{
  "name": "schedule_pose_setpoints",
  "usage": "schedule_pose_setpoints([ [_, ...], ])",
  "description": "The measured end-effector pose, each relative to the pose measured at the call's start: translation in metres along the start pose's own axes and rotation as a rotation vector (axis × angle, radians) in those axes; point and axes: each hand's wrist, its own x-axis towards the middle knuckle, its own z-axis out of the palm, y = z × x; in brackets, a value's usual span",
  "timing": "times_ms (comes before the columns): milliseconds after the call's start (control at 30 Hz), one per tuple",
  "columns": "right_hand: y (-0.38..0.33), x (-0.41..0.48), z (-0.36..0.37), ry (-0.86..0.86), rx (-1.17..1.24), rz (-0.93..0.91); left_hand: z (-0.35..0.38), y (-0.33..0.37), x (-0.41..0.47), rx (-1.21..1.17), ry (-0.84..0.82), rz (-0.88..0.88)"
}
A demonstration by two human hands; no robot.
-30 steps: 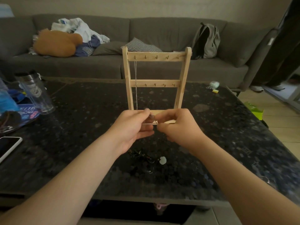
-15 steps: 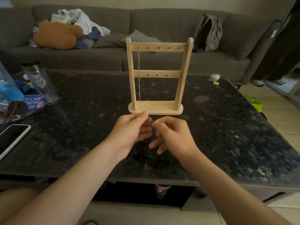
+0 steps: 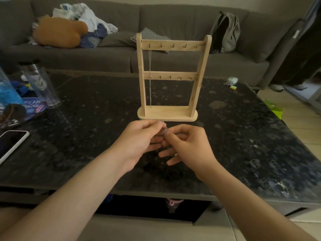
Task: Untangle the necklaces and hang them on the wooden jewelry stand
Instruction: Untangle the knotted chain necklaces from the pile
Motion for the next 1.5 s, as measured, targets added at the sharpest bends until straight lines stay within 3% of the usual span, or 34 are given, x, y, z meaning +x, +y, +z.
schedule_pose_setpoints([
  [200,-0.005,-0.002,-0.002,0.088,-0.063,-0.083,0.001,0.008,-0.004,0.022,-0.006,0.041],
  [400,-0.002,-0.004,-0.002,0.233,-0.438,-0.393,-0.003,0.001,-0.004,-0.007,0.125,0.169],
  [667,0.005,0.0,-0.006,0.313,-0.575,-0.648,0.0,0.005,-0.007,0.226,0.013,0.146],
  [1100,0.005,0.008,-0.009,0.246,-0.535,-0.564,-0.007,0.004,0.0,0.514,0.046,0.435],
  [1500,0.004,0.008,-0.014,0.202,-0.429,-0.471,-0.012,-0.002,0.007,0.7,0.043,0.486],
])
